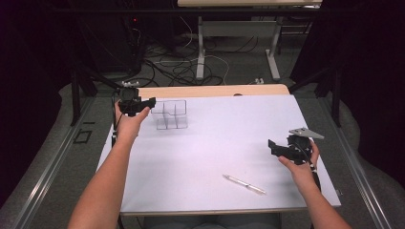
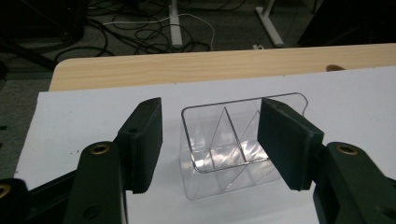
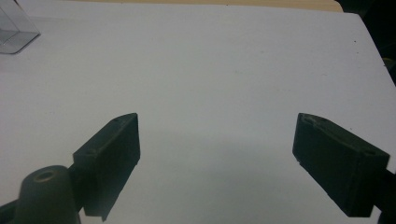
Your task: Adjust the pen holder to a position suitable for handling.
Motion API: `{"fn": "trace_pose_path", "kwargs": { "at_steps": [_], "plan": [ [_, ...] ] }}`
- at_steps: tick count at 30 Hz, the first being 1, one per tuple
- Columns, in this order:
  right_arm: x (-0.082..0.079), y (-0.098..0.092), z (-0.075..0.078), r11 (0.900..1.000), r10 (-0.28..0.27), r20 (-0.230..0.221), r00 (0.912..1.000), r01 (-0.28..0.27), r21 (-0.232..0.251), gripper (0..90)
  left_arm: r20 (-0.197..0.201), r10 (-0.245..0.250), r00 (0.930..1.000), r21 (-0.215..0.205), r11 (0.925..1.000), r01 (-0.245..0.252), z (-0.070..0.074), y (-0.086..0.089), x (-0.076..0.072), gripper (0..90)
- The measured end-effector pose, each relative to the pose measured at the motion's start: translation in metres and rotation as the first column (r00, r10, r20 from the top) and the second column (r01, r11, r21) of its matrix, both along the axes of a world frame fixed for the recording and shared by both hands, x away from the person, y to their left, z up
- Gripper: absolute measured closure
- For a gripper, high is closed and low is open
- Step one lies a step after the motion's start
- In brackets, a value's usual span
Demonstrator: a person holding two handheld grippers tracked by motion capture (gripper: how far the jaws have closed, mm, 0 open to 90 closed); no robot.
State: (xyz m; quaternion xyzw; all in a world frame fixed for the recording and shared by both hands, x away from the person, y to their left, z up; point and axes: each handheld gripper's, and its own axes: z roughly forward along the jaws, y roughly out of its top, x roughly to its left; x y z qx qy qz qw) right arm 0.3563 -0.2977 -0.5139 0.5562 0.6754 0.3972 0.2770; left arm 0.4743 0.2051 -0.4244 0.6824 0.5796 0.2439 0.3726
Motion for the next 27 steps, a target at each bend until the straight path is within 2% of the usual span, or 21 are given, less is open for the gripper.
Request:
{"fn": "trace_pose_path", "kwargs": {
  "at_steps": [3, 10, 11, 12, 13, 15, 24, 27],
  "plan": [
    [0.000, 0.000, -0.001, 1.000, 0.001, -0.004, 1.0000, -0.001, 0.004, 14.2, 0.001, -0.002, 1.0000, 0.006, 1.0000, 0.002, -0.003, -0.004, 0.005, 41.2],
    [0.000, 0.000, -0.002, 1.000, 0.003, -0.008, 1.0000, -0.003, 0.009, 14.3, -0.069, 0.018, 0.9975, 0.021, 0.9996, -0.016, -0.012, -0.005, 0.014, 45.1],
    [0.000, 0.000, -0.002, 1.000, 0.004, -0.010, 0.9999, -0.004, 0.009, 14.3, -0.069, 0.018, 0.9975, 0.021, 0.9996, -0.016, -0.012, -0.005, 0.014, 46.7],
    [0.000, 0.000, -0.002, 1.000, 0.004, -0.011, 0.9999, -0.004, 0.010, 14.3, -0.095, 0.030, 0.9951, 0.023, 0.9994, -0.028, -0.014, -0.005, 0.017, 47.6],
    [0.000, 0.000, -0.002, 1.000, 0.006, -0.012, 0.9999, -0.006, 0.006, 14.3, -0.095, 0.030, 0.9951, 0.023, 0.9994, -0.028, -0.014, -0.005, 0.017, 48.6],
    [0.000, 0.000, -0.002, 1.000, 0.010, -0.013, 0.9999, -0.010, 0.008, 14.3, -0.126, 0.051, 0.9908, 0.026, 0.9985, -0.049, -0.018, -0.005, 0.020, 49.8],
    [0.001, 0.001, -0.003, 1.000, 0.018, -0.015, 0.9997, -0.018, 0.011, 14.4, -0.159, 0.076, 0.9843, 0.023, 0.9971, -0.073, -0.026, -0.005, 0.029, 56.9],
    [0.002, 0.001, -0.004, 1.000, 0.020, -0.019, 0.9996, -0.019, 0.006, 14.4, -0.189, 0.077, 0.9789, 0.029, 0.9969, -0.073, -0.028, -0.003, 0.032, 61.4]
  ]
}}
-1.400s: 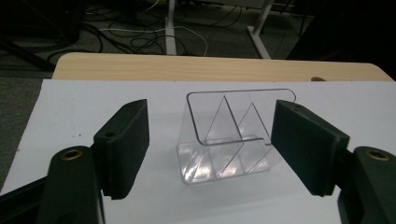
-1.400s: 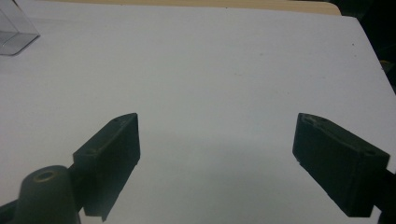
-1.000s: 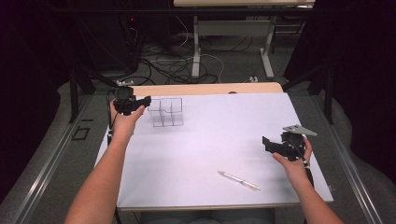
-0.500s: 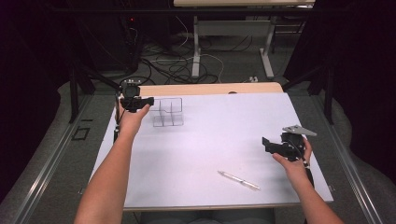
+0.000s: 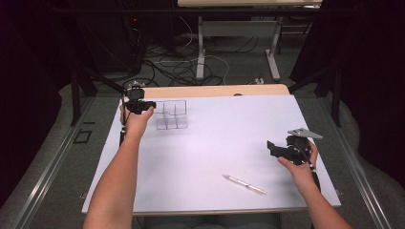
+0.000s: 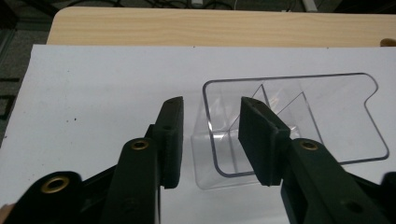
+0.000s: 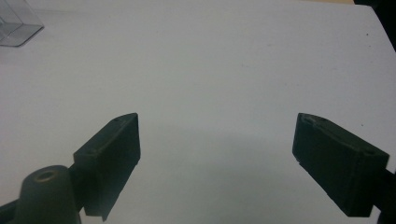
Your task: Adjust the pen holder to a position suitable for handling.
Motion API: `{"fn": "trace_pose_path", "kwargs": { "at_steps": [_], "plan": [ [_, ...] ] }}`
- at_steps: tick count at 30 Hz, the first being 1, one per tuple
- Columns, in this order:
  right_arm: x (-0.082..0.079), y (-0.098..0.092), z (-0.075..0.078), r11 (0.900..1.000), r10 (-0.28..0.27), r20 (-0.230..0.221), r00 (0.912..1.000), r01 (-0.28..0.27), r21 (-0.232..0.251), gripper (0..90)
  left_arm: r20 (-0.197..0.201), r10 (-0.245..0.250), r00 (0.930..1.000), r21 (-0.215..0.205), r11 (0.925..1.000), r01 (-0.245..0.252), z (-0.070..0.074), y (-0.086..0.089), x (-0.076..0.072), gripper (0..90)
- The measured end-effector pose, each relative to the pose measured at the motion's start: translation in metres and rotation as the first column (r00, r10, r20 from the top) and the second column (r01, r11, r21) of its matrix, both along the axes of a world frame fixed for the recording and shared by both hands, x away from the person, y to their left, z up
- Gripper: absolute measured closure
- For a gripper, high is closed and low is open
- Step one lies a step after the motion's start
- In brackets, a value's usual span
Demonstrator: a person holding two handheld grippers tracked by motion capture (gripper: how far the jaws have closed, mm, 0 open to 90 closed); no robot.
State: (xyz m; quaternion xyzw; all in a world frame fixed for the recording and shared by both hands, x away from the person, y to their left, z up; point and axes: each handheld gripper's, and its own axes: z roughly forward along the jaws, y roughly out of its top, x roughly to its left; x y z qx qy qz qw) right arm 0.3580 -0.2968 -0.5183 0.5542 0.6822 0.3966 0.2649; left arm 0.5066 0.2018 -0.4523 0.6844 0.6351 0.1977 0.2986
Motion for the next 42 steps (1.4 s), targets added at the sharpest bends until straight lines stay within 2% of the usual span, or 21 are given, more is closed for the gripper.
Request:
{"fn": "trace_pose_path", "kwargs": {
  "at_steps": [1, 5, 9, 13, 21, 25, 28, 33, 42],
  "plan": [
    [0.000, 0.000, 0.000, 1.000, 0.001, -0.001, 1.0000, -0.001, 0.000, 14.4, -0.020, 0.004, 0.9998, -0.006, 1.0000, -0.004, -0.001, 0.000, 0.001, 62.4],
    [0.001, 0.000, -0.001, 1.000, 0.005, -0.002, 1.0000, -0.005, 0.000, 14.4, -0.045, -0.002, 0.9990, 0.003, 1.0000, 0.002, -0.003, 0.000, 0.006, 65.8],
    [0.001, 0.001, -0.001, 1.000, 0.006, -0.004, 1.0000, -0.006, 0.003, 14.4, -0.049, 0.000, 0.9988, 0.002, 1.0000, 0.001, -0.004, -0.002, 0.009, 68.1],
    [0.001, 0.001, -0.001, 1.000, 0.007, -0.005, 1.0000, -0.007, 0.002, 14.4, -0.077, 0.005, 0.9971, 0.016, 0.9999, -0.004, -0.005, -0.004, 0.012, 72.0],
    [0.001, 0.001, -0.002, 1.000, 0.009, -0.007, 0.9999, -0.009, 0.001, 14.4, -0.123, 0.022, 0.9921, 0.007, 0.9997, -0.022, -0.007, -0.001, 0.017, 75.5],
    [0.002, 0.001, -0.002, 1.000, 0.008, -0.011, 0.9999, -0.008, 0.001, 14.4, -0.134, 0.031, 0.9905, -0.014, 0.9994, -0.033, -0.007, -0.001, 0.018, 77.1],
    [0.002, 0.001, -0.002, 1.000, 0.010, -0.013, 0.9999, -0.010, 0.001, 14.4, -0.154, 0.036, 0.9875, -0.015, 0.9991, -0.039, -0.006, -0.003, 0.019, 79.3],
    [0.002, 0.001, -0.002, 1.000, 0.012, -0.014, 0.9998, -0.012, 0.002, 14.5, -0.164, 0.047, 0.9854, -0.011, 0.9987, -0.050, -0.004, -0.006, 0.020, 84.1],
    [0.003, 0.000, -0.003, 1.000, 0.010, -0.012, 0.9999, -0.010, -0.002, 14.4, -0.184, 0.074, 0.9801, -0.045, 0.9955, -0.084, -0.003, -0.005, 0.020, 87.7]
  ]
}}
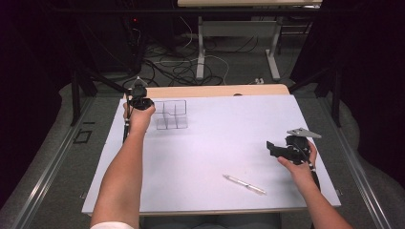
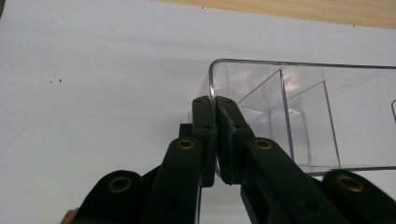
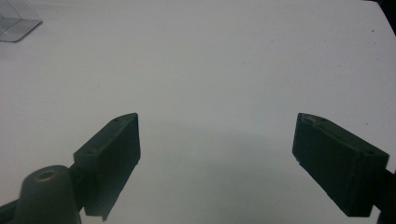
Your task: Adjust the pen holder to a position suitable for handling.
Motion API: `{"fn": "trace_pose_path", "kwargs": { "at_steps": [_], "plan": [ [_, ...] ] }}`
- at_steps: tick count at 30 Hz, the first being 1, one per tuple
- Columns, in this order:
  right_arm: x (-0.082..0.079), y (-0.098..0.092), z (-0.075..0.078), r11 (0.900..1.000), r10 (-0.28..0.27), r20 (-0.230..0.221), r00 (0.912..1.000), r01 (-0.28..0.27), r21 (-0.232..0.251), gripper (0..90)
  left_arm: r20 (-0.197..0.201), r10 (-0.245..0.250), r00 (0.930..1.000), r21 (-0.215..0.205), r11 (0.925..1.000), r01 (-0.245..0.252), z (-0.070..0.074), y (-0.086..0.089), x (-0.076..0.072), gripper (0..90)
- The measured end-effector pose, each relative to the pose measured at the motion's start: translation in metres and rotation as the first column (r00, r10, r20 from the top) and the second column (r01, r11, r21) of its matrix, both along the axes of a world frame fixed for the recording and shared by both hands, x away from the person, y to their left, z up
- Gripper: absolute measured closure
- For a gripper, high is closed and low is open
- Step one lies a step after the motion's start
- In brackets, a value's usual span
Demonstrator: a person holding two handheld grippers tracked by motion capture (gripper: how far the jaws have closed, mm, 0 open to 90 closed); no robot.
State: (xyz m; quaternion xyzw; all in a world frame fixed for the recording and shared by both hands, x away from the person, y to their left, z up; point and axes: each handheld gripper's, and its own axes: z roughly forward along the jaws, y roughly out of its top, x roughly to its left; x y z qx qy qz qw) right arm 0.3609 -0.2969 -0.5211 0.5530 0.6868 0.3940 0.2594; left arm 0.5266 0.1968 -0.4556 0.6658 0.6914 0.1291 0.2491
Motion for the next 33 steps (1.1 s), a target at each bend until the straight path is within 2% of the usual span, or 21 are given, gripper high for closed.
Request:
{"fn": "trace_pose_path", "kwargs": {
  "at_steps": [3, 10, 15, 24, 31, 33],
  "plan": [
    [0.000, 0.000, 0.000, 1.000, 0.000, -0.001, 1.0000, 0.000, -0.001, 14.5, 0.002, 0.002, 1.0000, -0.005, 1.0000, -0.002, 0.000, 0.000, 0.000, 87.8],
    [0.001, -0.002, -0.001, 1.000, -0.003, -0.003, 1.0000, 0.003, -0.006, 14.4, 0.013, -0.011, 0.9998, 0.027, 0.9996, 0.011, 0.000, -0.003, -0.001, 88.6],
    [0.002, -0.001, -0.001, 1.000, -0.001, -0.004, 1.0000, 0.001, -0.007, 14.5, 0.009, -0.009, 0.9999, 0.032, 0.9995, 0.008, 0.000, -0.003, -0.001, 88.8],
    [0.002, -0.002, -0.001, 1.000, -0.003, -0.006, 1.0000, 0.003, -0.005, 14.5, -0.008, -0.003, 1.0000, 0.014, 0.9999, 0.003, 0.004, -0.003, -0.006, 89.0],
    [0.001, -0.002, -0.001, 1.000, -0.004, -0.006, 1.0000, 0.004, -0.008, 14.5, 0.000, -0.010, 0.9999, 0.001, 0.9999, 0.010, 0.010, -0.006, -0.015, 89.0],
    [0.001, -0.002, -0.001, 1.000, -0.005, -0.004, 1.0000, 0.005, -0.004, 14.5, -0.002, -0.013, 0.9999, -0.011, 0.9999, 0.013, 0.010, -0.009, -0.022, 89.0]
  ]
}}
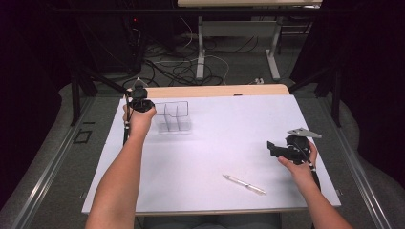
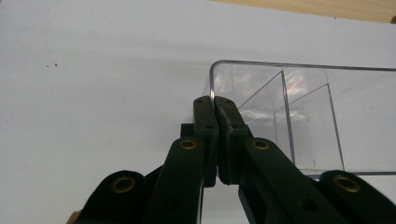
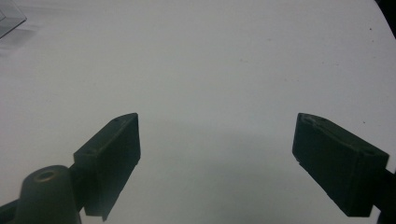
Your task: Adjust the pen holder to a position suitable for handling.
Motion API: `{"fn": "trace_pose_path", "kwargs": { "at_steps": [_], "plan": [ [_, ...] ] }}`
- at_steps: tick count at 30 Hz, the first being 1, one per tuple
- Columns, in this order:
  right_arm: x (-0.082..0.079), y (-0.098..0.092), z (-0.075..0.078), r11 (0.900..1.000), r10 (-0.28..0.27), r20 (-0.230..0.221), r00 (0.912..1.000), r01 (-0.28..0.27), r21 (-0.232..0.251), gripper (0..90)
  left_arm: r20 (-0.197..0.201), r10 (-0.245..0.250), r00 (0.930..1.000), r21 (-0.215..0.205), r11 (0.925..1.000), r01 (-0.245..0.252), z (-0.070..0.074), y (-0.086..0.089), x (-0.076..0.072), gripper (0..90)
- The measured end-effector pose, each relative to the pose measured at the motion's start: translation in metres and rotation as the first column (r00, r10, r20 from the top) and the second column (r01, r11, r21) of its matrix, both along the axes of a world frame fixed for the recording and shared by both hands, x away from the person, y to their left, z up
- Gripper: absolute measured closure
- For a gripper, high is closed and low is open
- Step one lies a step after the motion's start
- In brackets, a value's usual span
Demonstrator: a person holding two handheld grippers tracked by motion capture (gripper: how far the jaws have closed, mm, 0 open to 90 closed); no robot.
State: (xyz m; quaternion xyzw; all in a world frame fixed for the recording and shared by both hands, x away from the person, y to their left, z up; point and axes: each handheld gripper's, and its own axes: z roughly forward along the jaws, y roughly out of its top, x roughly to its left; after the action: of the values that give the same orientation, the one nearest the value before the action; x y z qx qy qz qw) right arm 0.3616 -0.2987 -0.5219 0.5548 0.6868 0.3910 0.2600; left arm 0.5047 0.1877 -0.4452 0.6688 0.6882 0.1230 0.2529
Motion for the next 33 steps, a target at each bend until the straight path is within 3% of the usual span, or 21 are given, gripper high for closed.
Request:
{"fn": "trace_pose_path", "kwargs": {
  "at_steps": [12, 16, 22, 27, 33],
  "plan": [
    [-0.002, -0.001, 0.001, 1.000, -0.004, 0.003, 1.0000, 0.004, 0.006, 14.5, -0.009, -0.040, 0.9991, 0.022, 0.9989, 0.041, -0.003, -0.013, -0.029, 88.8],
    [-0.002, -0.001, 0.002, 1.000, -0.004, 0.005, 1.0000, 0.004, 0.007, 14.4, -0.011, -0.044, 0.9990, 0.012, 0.9989, 0.044, -0.003, -0.014, -0.040, 88.8],
    [-0.003, -0.001, 0.001, 1.000, -0.005, 0.002, 1.0000, 0.005, 0.007, 14.5, -0.006, -0.053, 0.9986, 0.042, 0.9977, 0.053, -0.004, -0.016, -0.056, 88.7],
    [-0.003, 0.000, 0.001, 1.000, -0.002, -0.002, 1.0000, 0.002, 0.004, 14.5, -0.005, -0.041, 0.9992, 0.003, 0.9992, 0.041, -0.007, -0.013, -0.066, 88.5],
    [-0.003, 0.000, 0.001, 1.000, -0.003, -0.003, 1.0000, 0.003, 0.009, 14.5, -0.001, -0.037, 0.9993, -0.010, 0.9993, 0.037, -0.009, -0.010, -0.077, 88.3]
  ]
}}
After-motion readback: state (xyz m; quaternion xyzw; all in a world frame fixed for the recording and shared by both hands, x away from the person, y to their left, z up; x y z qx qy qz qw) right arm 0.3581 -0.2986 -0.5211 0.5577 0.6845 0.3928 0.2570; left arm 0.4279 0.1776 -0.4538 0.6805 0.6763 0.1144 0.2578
